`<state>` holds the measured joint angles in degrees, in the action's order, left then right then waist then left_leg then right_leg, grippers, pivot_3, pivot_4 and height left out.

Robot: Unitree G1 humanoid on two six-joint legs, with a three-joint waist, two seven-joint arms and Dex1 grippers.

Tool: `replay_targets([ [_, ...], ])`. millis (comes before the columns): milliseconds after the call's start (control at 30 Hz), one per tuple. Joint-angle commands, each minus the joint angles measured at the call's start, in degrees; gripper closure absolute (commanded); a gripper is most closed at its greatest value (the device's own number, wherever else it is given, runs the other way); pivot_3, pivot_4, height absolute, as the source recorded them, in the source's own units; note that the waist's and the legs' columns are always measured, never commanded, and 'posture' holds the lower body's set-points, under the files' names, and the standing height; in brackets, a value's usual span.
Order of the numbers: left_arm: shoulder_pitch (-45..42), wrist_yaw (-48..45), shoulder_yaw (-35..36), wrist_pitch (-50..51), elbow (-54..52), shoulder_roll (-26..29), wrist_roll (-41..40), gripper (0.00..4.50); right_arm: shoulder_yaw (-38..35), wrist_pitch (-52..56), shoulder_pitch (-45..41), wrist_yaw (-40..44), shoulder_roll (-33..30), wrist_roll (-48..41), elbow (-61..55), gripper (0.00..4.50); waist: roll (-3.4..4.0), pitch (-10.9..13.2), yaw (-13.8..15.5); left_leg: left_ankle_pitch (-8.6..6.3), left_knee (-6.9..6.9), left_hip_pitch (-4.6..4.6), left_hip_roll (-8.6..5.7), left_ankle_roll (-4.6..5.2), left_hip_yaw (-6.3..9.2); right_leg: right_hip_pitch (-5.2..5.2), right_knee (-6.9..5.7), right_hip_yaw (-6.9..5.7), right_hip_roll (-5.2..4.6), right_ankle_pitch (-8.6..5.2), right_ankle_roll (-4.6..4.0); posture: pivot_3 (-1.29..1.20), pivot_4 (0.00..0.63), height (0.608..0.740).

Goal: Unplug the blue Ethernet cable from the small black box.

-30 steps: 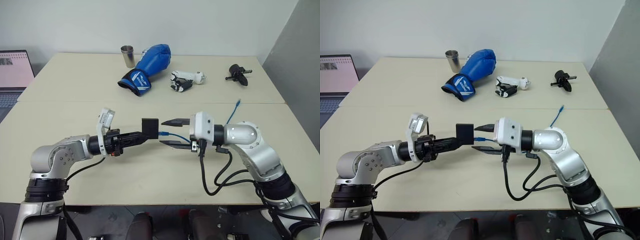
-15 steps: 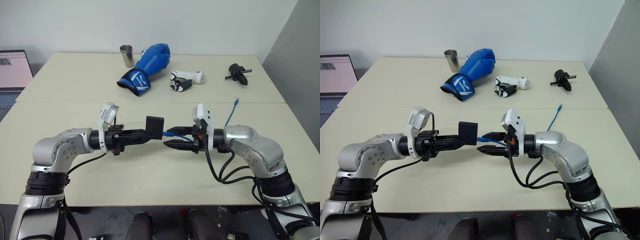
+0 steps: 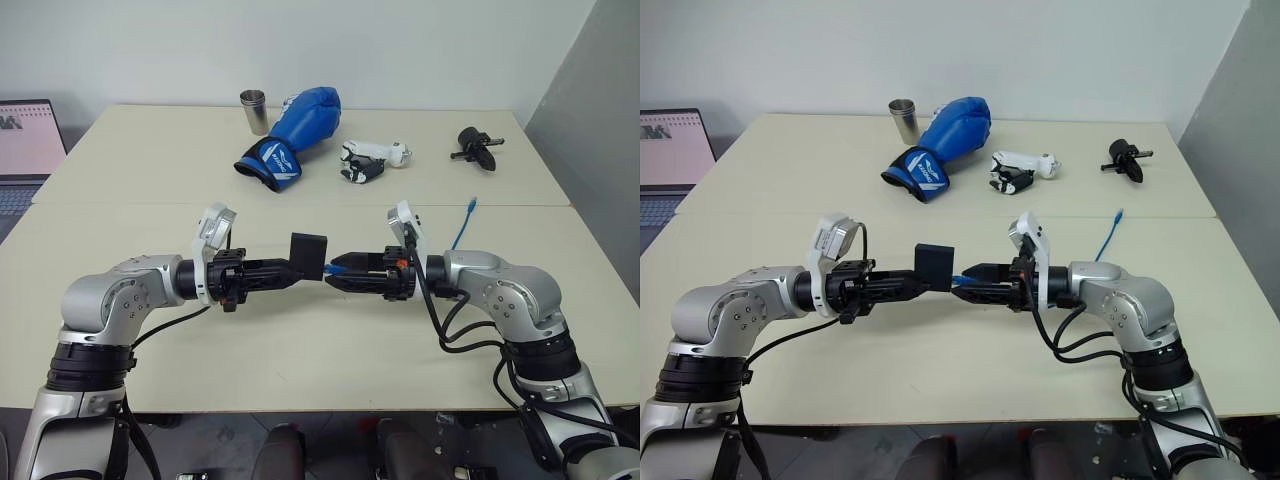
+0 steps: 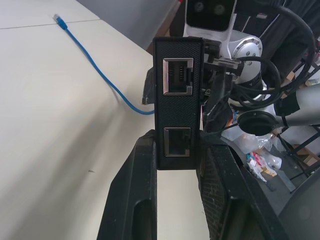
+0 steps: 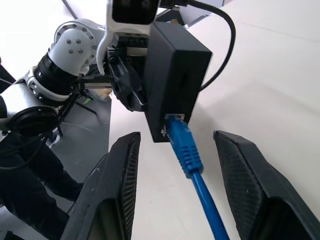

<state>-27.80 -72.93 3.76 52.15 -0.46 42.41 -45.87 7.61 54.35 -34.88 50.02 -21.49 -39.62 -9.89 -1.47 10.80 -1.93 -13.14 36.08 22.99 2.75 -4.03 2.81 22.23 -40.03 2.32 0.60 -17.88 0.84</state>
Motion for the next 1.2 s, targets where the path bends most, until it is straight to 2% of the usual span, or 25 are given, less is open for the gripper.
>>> replay_targets([
  [33, -0.1, -0.7, 0.6, -0.9, -2.0, 0.9, -0.2, 3.73, -1.7, 0.1, -1.1, 0.0, 0.4, -1.7, -0.6, 2.04, 0.0, 0.0, 0.0, 0.0, 0.0, 0.0, 0.0, 0.0, 0.0, 0.0, 0.0, 0.0, 0.0, 0.0, 0.0, 0.0, 0.15, 0.74],
  [300, 0.1, -1.4, 0.1, -1.4, -2.1, 1.1, 0.3, 3.73, -3.0, 1.9, -1.7, -0.1, 0.6, -3.8, 0.3, 2.04, 0.0, 0.0, 0.0, 0.0, -0.01, 0.01, 0.0, 0.0, 0.0, 0.01, 0.0, 0.0, 0.01, 0.0, 0.0, 0.0, 0.15, 0.74],
  [400, 0.0, -1.5, 0.1, -1.5, -2.0, 1.1, 0.4, 3.73, -3.1, 2.2, -1.7, -0.1, 0.6, -3.9, 0.3, 2.55, 0.0, 0.0, 0.0, 0.0, -0.01, 0.0, 0.0, 0.0, 0.0, 0.01, 0.0, 0.0, 0.01, 0.0, 0.0, 0.0, 0.15, 0.74],
  [700, -0.4, -1.1, -0.1, -2.1, -1.3, 0.0, 0.8, 3.73, -0.6, 0.9, -1.5, 1.0, -0.6, -1.8, -1.2, 4.5, 0.0, 0.0, 0.0, 0.0, -0.01, 0.01, 0.01, 0.0, -0.01, 0.02, 0.01, 0.0, 0.02, -0.01, 0.01, 0.0, 0.15, 0.74],
  [1100, -0.3, -1.5, -0.6, -2.4, -1.6, -0.2, 1.4, 3.73, -0.5, 0.7, -1.2, 1.2, -0.9, -1.9, -0.8, 4.5, 0.0, 0.0, 0.0, 0.0, -0.02, 0.01, 0.01, 0.0, -0.02, 0.02, 0.02, 0.0, 0.02, -0.01, 0.01, 0.0, 0.15, 0.74],
  [1133, -0.3, -1.6, -0.7, -2.4, -1.6, -0.2, 1.3, 3.73, -0.6, 0.8, -1.2, 1.2, -0.8, -2.0, -0.8, 3.83, 0.0, 0.0, 0.0, 0.0, -0.02, 0.01, 0.01, 0.0, -0.02, 0.02, 0.02, -0.01, 0.02, -0.01, 0.01, 0.0, 0.15, 0.74],
  [1167, -0.3, -1.6, -0.6, -2.4, -1.7, -0.2, 1.3, 3.73, -0.7, 0.9, -1.2, 1.2, -0.8, -2.2, -0.9, 3.64, 0.0, 0.0, 0.0, 0.0, -0.01, 0.01, 0.01, 0.0, -0.01, 0.02, 0.02, 0.0, 0.02, -0.01, 0.01, 0.0, 0.15, 0.74],
  [1200, -0.3, -1.6, -0.7, -2.3, -1.9, -0.2, 1.2, 3.73, -0.9, 1.4, -1.2, 1.1, -0.6, -2.6, -0.9, 3.27, 0.0, 0.0, 0.0, 0.0, -0.02, 0.01, 0.01, 0.0, -0.02, 0.02, 0.02, 0.0, 0.02, -0.01, 0.01, 0.0, 0.15, 0.74],
])
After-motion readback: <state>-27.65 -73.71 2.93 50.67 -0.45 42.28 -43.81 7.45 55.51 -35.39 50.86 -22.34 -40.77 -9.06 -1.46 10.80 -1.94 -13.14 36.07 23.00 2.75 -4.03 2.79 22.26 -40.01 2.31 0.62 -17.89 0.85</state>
